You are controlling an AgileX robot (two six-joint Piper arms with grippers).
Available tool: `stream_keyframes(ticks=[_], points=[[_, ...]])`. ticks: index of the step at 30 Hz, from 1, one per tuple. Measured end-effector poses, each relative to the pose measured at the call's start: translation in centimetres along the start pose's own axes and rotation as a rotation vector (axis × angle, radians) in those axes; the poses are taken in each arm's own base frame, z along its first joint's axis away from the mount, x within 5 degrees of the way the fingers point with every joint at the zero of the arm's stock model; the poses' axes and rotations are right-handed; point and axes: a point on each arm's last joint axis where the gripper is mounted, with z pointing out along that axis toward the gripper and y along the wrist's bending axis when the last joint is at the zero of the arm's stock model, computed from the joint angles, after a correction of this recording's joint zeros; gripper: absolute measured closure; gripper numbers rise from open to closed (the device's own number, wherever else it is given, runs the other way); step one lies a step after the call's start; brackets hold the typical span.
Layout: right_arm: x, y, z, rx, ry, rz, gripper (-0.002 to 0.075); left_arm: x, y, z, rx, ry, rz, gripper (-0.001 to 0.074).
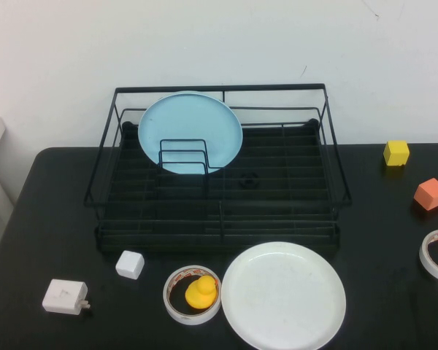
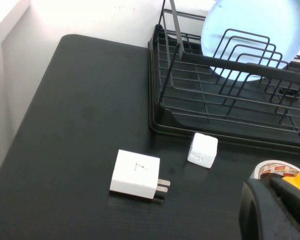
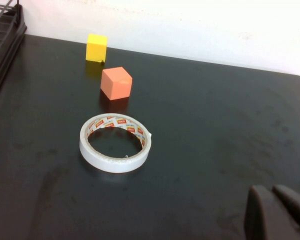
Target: Place plate on rack
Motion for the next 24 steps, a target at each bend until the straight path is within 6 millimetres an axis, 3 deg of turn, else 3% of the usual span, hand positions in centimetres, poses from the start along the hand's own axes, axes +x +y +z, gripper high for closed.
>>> stream_keyframes(ticks=[7, 11, 18, 24], points=[[0.0, 0.0, 0.0, 0.0, -0.003, 0.0, 0.0728, -0.2, 0.0, 0.0, 0.005, -0.029, 0.004, 0.0738], [-0.5, 0.1, 0.1, -0.002, -0.078, -0.001, 0.0728, -1.4, -0.3, -0.1, 0.032, -0.164, 0.006, 0.0738], [-4.1, 0.1, -1.0, -0.002, -0.491, -0.002, 0.0728, -4.8, -1.0, -1.5, 0.119, -0.574, 0.009, 0.0738], [-6.1, 0.1, -2.4, -0.002, -0.758, -0.005, 0.0728, -6.1, -1.3, -2.6, 0.158, -0.759, 0.009, 0.0738]])
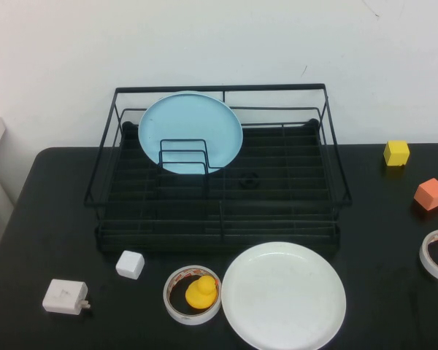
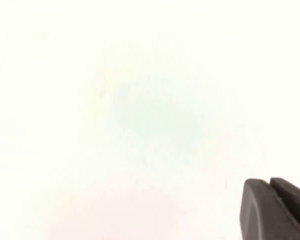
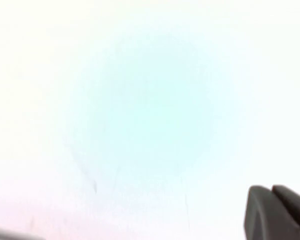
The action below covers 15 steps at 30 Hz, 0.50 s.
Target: Place plate on rack
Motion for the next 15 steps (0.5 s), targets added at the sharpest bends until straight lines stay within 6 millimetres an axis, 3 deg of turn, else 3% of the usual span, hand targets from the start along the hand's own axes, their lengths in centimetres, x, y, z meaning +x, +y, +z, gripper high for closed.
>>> stream_keyframes(ticks=[11, 15], points=[[-0.5, -0.1, 0.1, 0.004, -0.033, 0.124, 0.0728, -0.2, 0.0, 0.0, 0.0, -0.014, 0.003, 0.0738], [-2.6, -1.0, 0.6, 0.032, 0.069, 0.096, 0.0728, -2.8, -0.8, 0.8, 0.004, -0.001, 0.092, 0.0738]])
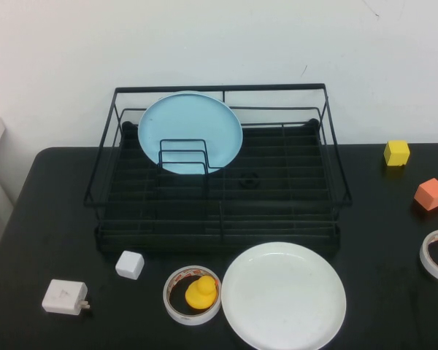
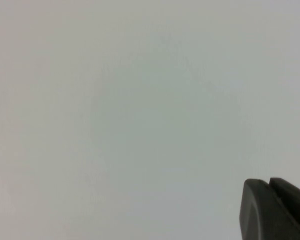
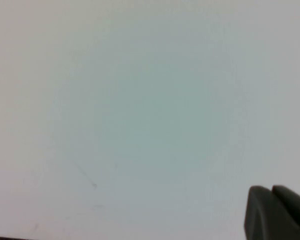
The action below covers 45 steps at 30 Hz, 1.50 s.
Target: Place plate on rack
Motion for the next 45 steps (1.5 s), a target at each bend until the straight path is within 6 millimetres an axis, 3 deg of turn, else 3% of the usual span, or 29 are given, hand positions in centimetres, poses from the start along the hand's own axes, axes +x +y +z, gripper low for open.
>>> stream_keyframes(ticks=[5, 8, 10, 15, 20, 25, 30, 38, 45], points=[[-5.0, -1.2, 1.2, 0.046, 0.092, -0.042, 0.0728, -3.7, -0.6, 1.3, -0.005, 0.05, 0.091, 0.0738], [-6.0, -1.7, 2.9, 0.062, 0.239, -0.035, 0.0728, -4.4, -0.9, 2.7, -0.011, 0.15, 0.043, 0.0737], [-5.6, -1.9, 4.1, 0.067, 0.385, 0.006, 0.0728, -3.8, -0.9, 3.8, -0.016, 0.249, 0.002, 0.0737], [-2.4, -0.5, 6.9, -0.051, 0.743, 0.129, 0.0728, -0.2, -0.7, 5.8, -0.036, 0.545, -0.044, 0.0737], [1.8, 2.4, 9.2, -0.392, 1.035, 0.169, 0.0728, 2.9, -0.8, 6.5, -0.065, 0.795, -0.153, 0.0737], [5.3, 4.6, 12.0, -0.607, 1.085, 0.287, 0.0728, 4.8, -1.1, 6.9, -0.105, 0.944, -0.331, 0.0737], [9.2, 6.6, 14.2, -0.668, 1.111, 0.38, 0.0727, 5.5, -1.8, 7.1, -0.121, 0.997, -0.519, 0.0737], [14.1, 14.4, 13.1, -0.8, 1.255, 0.163, 0.0727, 6.1, -2.1, 7.1, -0.103, 1.059, -0.538, 0.0737], [16.4, 16.2, 14.6, -0.78, 1.291, 0.106, 0.0692, 6.3, -2.4, 6.7, -0.062, 1.114, -0.517, 0.0737]])
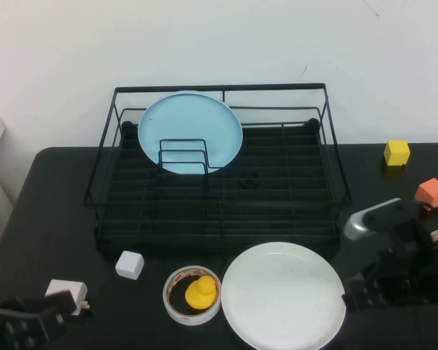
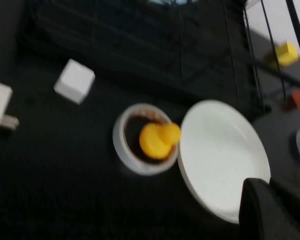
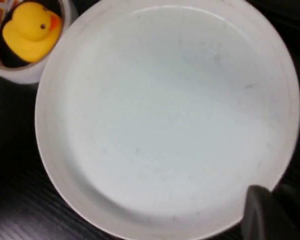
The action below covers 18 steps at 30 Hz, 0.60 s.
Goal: Place plate on rack
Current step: Pick up the plate from the table
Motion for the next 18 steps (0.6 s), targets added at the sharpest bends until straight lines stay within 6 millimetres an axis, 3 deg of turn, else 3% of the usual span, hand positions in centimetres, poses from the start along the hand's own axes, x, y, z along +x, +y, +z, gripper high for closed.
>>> stream_keyframes(ticks=[8, 12, 18], points=[[-1.7, -0.3, 2.6, -0.053, 0.074, 0.04, 0.0305, 0.4, -0.1, 0.0, 0.01, 0.044, 0.064, 0.0738], [-2.5, -0.8, 3.2, -0.07, 0.123, 0.122, 0.0268, 0.4, -0.1, 0.0, 0.01, 0.042, 0.08, 0.0737], [-3.3, -3.5, 2.7, -0.073, 0.24, 0.24, 0.0274, 0.4, -0.1, 0.0, 0.009, 0.038, 0.081, 0.0738]])
